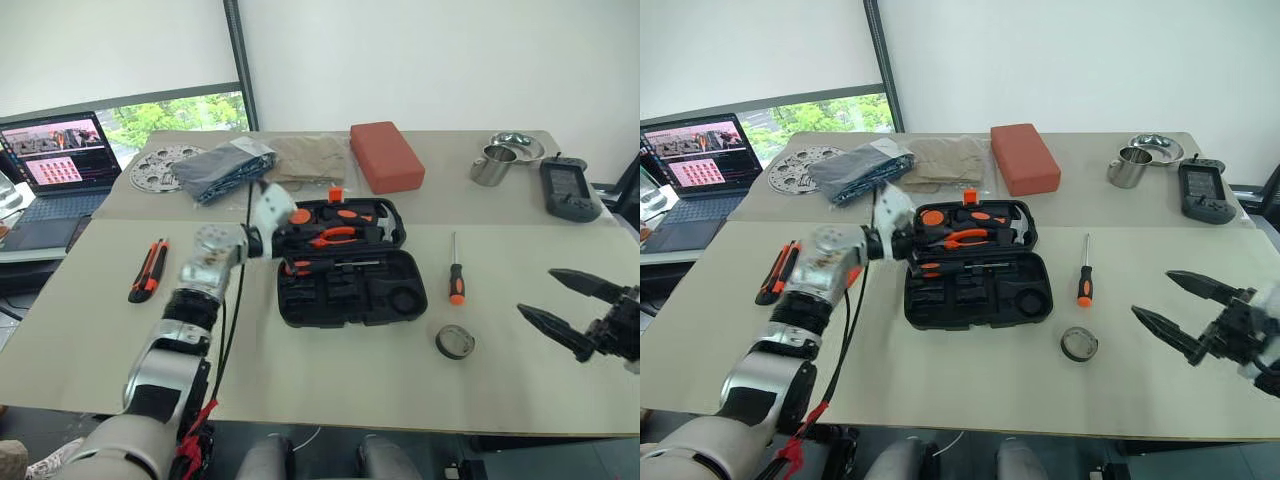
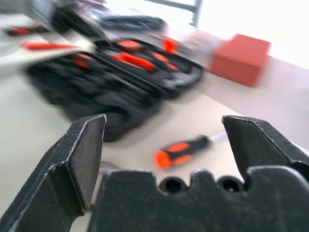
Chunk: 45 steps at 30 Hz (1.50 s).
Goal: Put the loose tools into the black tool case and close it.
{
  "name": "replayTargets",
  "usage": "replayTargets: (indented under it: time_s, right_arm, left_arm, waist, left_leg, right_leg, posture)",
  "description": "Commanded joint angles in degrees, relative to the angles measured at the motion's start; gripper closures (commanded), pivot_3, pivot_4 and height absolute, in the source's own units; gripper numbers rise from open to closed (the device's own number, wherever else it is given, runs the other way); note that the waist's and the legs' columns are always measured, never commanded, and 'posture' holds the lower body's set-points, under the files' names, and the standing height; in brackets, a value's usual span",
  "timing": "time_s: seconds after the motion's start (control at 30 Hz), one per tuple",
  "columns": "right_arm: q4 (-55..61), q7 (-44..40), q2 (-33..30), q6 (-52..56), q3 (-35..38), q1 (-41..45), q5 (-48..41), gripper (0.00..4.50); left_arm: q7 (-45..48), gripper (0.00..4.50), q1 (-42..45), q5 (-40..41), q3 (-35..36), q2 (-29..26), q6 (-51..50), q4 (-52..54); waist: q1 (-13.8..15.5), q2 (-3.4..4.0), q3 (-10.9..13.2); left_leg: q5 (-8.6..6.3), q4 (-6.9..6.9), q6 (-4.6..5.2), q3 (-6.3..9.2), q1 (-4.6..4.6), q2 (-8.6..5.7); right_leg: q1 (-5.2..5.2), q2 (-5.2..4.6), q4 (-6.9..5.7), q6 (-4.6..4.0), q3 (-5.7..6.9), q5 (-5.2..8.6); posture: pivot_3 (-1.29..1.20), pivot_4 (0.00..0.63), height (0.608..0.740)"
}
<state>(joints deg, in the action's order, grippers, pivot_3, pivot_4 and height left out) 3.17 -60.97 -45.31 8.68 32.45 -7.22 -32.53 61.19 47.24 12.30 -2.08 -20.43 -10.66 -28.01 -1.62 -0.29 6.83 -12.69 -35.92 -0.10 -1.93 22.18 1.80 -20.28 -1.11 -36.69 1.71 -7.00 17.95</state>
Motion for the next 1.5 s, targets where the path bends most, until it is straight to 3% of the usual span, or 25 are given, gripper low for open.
replayTargets:
  time_s: [0.03, 0.3, 0.37, 0.63, 0.67, 0.97, 1.07, 1.17, 1.4, 1.5]
  right_arm:
    - [5.8, 13.9, 3.9, 9.9, -5.4, 6.0, 0.2, 0.0]
    - [6.9, 33.1, 4.7, 32.4, -16.6, 17.2, 8.8, 0.0]
    - [6.8, 35.1, 5.9, 35.9, -18.0, 19.7, 8.9, 0.0]
    - [0.6, 37.7, 7.0, 44.4, -25.5, 27.3, 12.6, 0.0]
    - [0.1, 37.8, 7.0, 45.5, -26.1, 28.0, 12.8, 0.52]
    - [-1.9, 37.5, 5.7, 46.8, -27.8, 29.6, 15.7, 3.37]
    - [-2.7, 38.8, 6.1, 44.8, -26.6, 31.0, 16.6, 3.45]
    - [-3.9, 35.9, 5.7, 34.7, -27.1, 32.9, 18.1, 3.45]
    - [-8.0, 13.1, 3.1, 2.6, -36.2, 35.2, 22.0, 3.45]
    - [-11.3, 6.4, 3.8, -4.0, -38.7, 37.4, 22.3, 3.45]
  left_arm:
    - [4.6, 3.48, -2.5, 11.4, 3.7, -5.0, -14.5, 17.6]
    - [8.5, 0.43, -6.2, 19.3, 4.4, -18.4, -29.2, 34.3]
    - [10.0, 0.05, -7.7, 20.6, 4.6, -21.7, -30.8, 37.1]
    - [12.3, 0.05, -11.1, 22.5, 5.0, -27.5, -30.3, 41.5]
    - [12.4, 0.0, -11.2, 22.3, 5.0, -27.9, -30.0, 41.7]
    - [11.5, 0.0, -14.2, 21.8, 5.9, -31.4, -28.2, 43.0]
    - [11.0, 0.0, -16.1, 22.7, 7.6, -32.6, -28.6, 44.0]
    - [10.1, 0.0, -19.3, 24.0, 10.2, -33.9, -29.8, 45.6]
    - [6.8, 0.0, -29.0, 27.2, 17.3, -35.4, -32.5, 50.5]
    - [5.7, 0.0, -32.4, 28.2, 19.9, -36.0, -33.1, 52.4]
  waist:
    - [-0.6, 0.03, 0.0]
    - [-0.7, 0.19, 0.0]
    - [-0.7, 0.18, 0.0]
    - [-0.7, 0.12, 0.0]
    - [-0.7, 0.09, 0.0]
    - [-0.8, 0.08, 0.0]
    - [-0.9, 0.05, 0.1]
    - [-1.1, 0.08, 0.1]
    - [-1.6, 0.02, 0.2]
    - [-1.9, -0.03, 0.3]
  left_leg:
    - [0.0, 0.02, -0.01, 0.03, 0.0, 0.03]
    - [0.04, -0.04, -0.06, 0.36, -0.02, -0.01]
    - [0.04, -0.02, -0.06, 0.36, -0.03, 0.01]
    - [0.04, 0.04, -0.05, 0.37, -0.02, 0.02]
    - [0.04, 0.04, -0.05, 0.37, -0.02, 0.02]
    - [0.04, 0.08, -0.05, 0.36, -0.02, 0.04]
    - [0.04, 0.07, -0.05, 0.36, -0.01, 0.04]
    - [0.04, 0.08, -0.05, 0.34, -0.01, 0.05]
    - [0.03, 0.18, -0.04, 0.31, -0.11, 0.14]
    - [0.03, 0.18, -0.04, 0.33, -0.14, 0.17]
  right_leg:
    - [0.0, 0.0, -0.04, -0.01, -0.01, 0.0]
    - [0.01, -0.01, -0.05, -0.01, -0.02, 0.01]
    - [0.0, -0.01, -0.04, -0.02, -0.01, 0.01]
    - [-0.01, 0.02, 0.07, -0.05, 0.01, 0.03]
    - [-0.01, 0.02, 0.07, -0.05, 0.02, 0.04]
    - [-0.06, 0.02, 0.07, -0.06, 0.03, 0.04]
    - [-0.07, 0.02, 0.07, -0.06, 0.02, 0.05]
    - [-0.11, 0.02, 0.07, -0.06, 0.01, 0.05]
    - [-0.11, 0.04, 0.06, -0.06, 0.05, 0.05]
    - [-0.08, 0.04, 0.04, -0.07, 0.07, 0.05]
  posture:
    - [0.0, 0.15, 0.74]
    - [0.0, 0.15, 0.74]
    - [0.0, 0.15, 0.74]
    - [0.0, 0.15, 0.74]
    - [0.0, 0.15, 0.74]
    - [0.0, 0.15, 0.74]
    - [0.0, 0.15, 0.74]
    - [0.0, 0.15, 0.74]
    - [0.0, 0.15, 0.74]
    - [0.0, 0.15, 0.74]
